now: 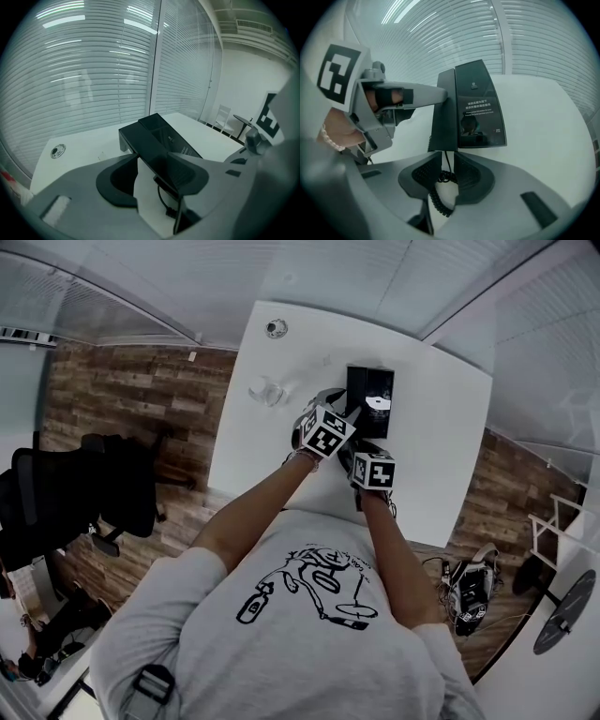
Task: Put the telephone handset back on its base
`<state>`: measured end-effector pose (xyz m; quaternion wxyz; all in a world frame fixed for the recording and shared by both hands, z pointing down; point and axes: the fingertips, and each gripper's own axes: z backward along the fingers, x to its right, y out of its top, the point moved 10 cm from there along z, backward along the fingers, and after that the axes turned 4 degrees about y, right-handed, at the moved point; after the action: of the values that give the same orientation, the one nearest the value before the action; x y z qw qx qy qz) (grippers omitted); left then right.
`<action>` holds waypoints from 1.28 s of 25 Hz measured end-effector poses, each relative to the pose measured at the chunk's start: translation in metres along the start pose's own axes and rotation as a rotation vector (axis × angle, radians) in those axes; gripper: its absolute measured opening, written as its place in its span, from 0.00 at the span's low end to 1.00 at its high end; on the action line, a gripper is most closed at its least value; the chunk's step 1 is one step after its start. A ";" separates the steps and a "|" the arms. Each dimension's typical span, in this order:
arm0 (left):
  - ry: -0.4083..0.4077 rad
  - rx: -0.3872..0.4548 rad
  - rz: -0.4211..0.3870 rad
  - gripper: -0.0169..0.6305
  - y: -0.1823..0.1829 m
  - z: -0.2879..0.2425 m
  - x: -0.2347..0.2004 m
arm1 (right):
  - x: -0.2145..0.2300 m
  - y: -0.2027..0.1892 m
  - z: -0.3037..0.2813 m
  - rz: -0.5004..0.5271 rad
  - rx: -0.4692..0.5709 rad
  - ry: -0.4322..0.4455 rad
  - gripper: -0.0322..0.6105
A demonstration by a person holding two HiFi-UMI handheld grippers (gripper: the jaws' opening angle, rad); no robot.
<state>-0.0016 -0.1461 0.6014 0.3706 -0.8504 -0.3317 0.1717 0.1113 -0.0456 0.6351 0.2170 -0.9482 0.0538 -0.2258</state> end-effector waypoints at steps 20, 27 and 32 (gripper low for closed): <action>0.008 -0.016 -0.016 0.30 -0.005 -0.002 0.001 | 0.007 0.001 -0.004 0.035 0.014 0.023 0.07; 0.047 0.020 0.057 0.30 -0.018 0.025 0.002 | 0.018 0.000 0.034 0.109 0.074 0.005 0.07; 0.060 0.086 0.111 0.30 -0.015 0.060 0.018 | 0.026 0.015 0.084 0.188 0.204 -0.011 0.07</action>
<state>-0.0278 -0.0955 0.5718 0.4062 -0.8557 -0.2650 0.1807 0.1725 -0.0321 0.5716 0.3326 -0.9132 0.1183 -0.2036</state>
